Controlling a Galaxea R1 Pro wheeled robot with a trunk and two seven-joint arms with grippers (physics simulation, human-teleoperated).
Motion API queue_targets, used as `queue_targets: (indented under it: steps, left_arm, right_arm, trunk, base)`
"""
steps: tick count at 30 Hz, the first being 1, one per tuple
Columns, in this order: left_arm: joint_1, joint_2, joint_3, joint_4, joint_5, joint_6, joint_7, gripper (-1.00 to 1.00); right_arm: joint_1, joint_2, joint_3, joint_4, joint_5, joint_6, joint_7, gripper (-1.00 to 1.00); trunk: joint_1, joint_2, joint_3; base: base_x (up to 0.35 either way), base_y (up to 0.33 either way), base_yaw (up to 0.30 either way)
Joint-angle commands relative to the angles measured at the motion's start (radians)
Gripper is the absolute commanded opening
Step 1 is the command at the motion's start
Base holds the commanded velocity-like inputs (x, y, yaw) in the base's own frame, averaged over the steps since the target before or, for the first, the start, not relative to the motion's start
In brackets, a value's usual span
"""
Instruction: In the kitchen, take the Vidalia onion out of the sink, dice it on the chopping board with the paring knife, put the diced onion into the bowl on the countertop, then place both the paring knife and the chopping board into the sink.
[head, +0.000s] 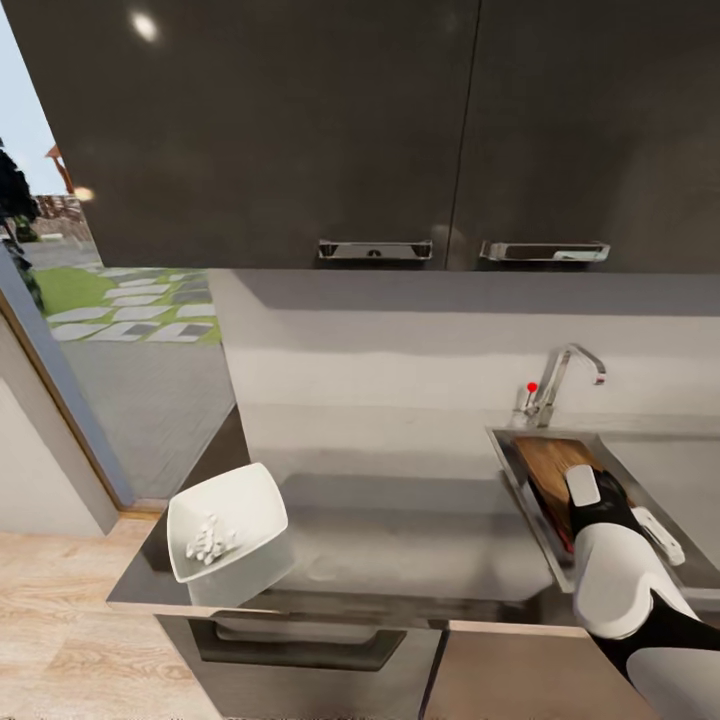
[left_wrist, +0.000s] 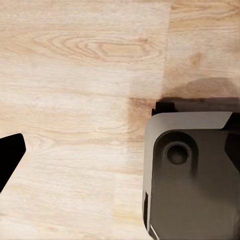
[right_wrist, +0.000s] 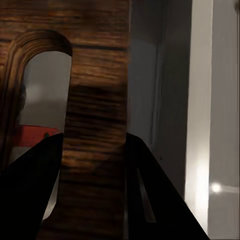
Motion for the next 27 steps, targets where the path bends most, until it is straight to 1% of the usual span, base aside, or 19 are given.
queue_targets:
  steps: [1,3,6,11,16,19,21,25,27]
  left_arm:
    - [-0.002,0.000,-0.006,0.005,0.004,-0.007,0.002,1.00]
    - [-0.002,-0.001,-0.006,0.005,0.004,-0.007,0.003,1.00]
    - [-0.002,-0.002,-0.006,0.005,0.004,-0.006,0.003,1.00]
    - [-0.002,-0.002,-0.006,0.005,0.004,-0.006,0.005,1.00]
    - [-0.002,-0.001,-0.006,0.005,0.004,-0.006,0.006,1.00]
    - [-0.002,-0.001,-0.006,0.005,0.004,-0.006,0.007,1.00]
    - [-0.002,0.000,-0.006,0.005,0.004,-0.004,0.008,1.00]
    - [-0.002,0.000,-0.006,0.005,0.004,0.036,0.004,1.00]
    - [-0.002,0.000,-0.006,0.005,0.004,0.046,0.004,1.00]
  right_arm:
    - [-0.001,-0.001,-0.006,-0.001,-0.004,0.008,-0.003,-1.00]
    - [0.000,-0.011,-0.014,-0.001,-0.003,0.008,-0.002,-1.00]
    - [0.000,-0.016,-0.016,-0.001,-0.003,0.007,-0.002,-1.00]
    - [0.001,-0.017,-0.017,-0.001,-0.002,0.006,-0.002,-1.00]
    - [0.001,-0.013,-0.015,0.003,0.000,0.006,-0.002,-1.00]
    - [0.002,-0.016,-0.016,0.051,0.002,0.004,-0.001,-1.00]
    - [0.002,-0.017,-0.017,0.079,0.004,-0.016,0.000,-1.00]
    - [0.002,-0.018,-0.017,0.116,0.006,-0.058,0.001,-1.00]
    - [0.002,-0.018,-0.017,0.128,0.006,-0.070,0.001,-1.00]
  trunk:
    - [0.001,-0.002,-0.003]
    - [0.001,-0.002,-0.005]
    - [0.001,-0.002,-0.006]
    - [0.001,-0.002,-0.010]
    - [0.001,-0.002,-0.014]
    - [0.001,-0.002,-0.016]
    - [0.001,-0.002,-0.017]
    - [0.001,-0.002,-0.022]
    - [0.001,-0.002,-0.025]
  base:
    - [0.001,0.000,0.000]
    - [0.000,0.000,0.000]
    - [0.000,0.000,0.000]
    - [0.000,-0.003,0.000]
    - [0.064,-0.101,0.001]
    - [0.093,-0.111,0.046]
    - [0.025,-0.029,0.065]
    - [0.006,-0.007,0.070]
    - [0.001,-0.001,0.071]
